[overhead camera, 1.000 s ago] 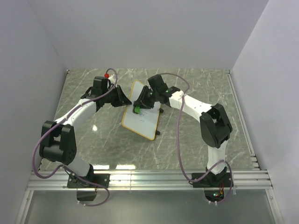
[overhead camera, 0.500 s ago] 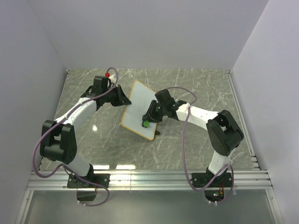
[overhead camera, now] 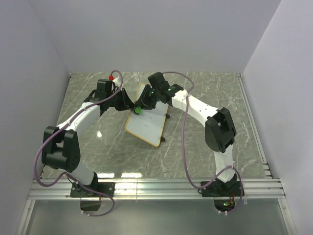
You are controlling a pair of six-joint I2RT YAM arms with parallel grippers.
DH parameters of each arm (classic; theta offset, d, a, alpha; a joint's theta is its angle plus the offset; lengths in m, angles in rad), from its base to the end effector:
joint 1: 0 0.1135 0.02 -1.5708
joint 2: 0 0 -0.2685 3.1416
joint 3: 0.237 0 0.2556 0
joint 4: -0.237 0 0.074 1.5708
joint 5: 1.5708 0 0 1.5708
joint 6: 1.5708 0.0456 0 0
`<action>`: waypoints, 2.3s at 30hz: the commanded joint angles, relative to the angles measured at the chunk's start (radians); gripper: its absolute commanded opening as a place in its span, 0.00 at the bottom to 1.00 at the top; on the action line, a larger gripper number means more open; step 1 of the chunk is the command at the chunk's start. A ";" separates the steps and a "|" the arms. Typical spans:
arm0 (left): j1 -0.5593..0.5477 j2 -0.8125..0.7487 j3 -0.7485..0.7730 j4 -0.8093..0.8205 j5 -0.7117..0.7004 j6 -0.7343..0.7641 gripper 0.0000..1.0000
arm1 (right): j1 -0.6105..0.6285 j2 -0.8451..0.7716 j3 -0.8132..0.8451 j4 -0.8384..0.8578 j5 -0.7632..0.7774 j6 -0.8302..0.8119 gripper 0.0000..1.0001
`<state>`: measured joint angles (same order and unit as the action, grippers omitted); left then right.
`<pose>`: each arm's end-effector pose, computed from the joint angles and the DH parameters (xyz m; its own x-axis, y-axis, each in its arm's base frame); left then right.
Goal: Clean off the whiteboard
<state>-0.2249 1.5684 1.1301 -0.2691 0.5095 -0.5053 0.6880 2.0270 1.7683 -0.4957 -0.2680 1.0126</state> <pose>0.3424 -0.1011 0.2569 -0.8235 -0.2451 -0.5116 0.1799 0.7425 -0.6453 0.3630 0.3140 0.2682 -0.9260 0.2976 -0.2321 0.0455 0.6985 0.7141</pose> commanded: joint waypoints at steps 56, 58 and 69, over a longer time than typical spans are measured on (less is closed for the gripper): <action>-0.080 -0.011 -0.004 -0.073 -0.039 0.037 0.00 | -0.254 0.145 -0.023 0.002 0.118 0.083 0.00; -0.082 -0.008 -0.001 -0.071 -0.039 0.037 0.00 | -0.257 0.138 -0.030 -0.007 0.127 0.070 0.00; -0.091 0.013 0.010 -0.065 -0.049 0.036 0.00 | -0.170 0.082 -0.027 0.039 0.110 0.127 0.00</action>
<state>-0.2684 1.5547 1.1515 -0.3069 0.4534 -0.4961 0.4408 2.1544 1.7107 -0.4557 -0.1383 1.1290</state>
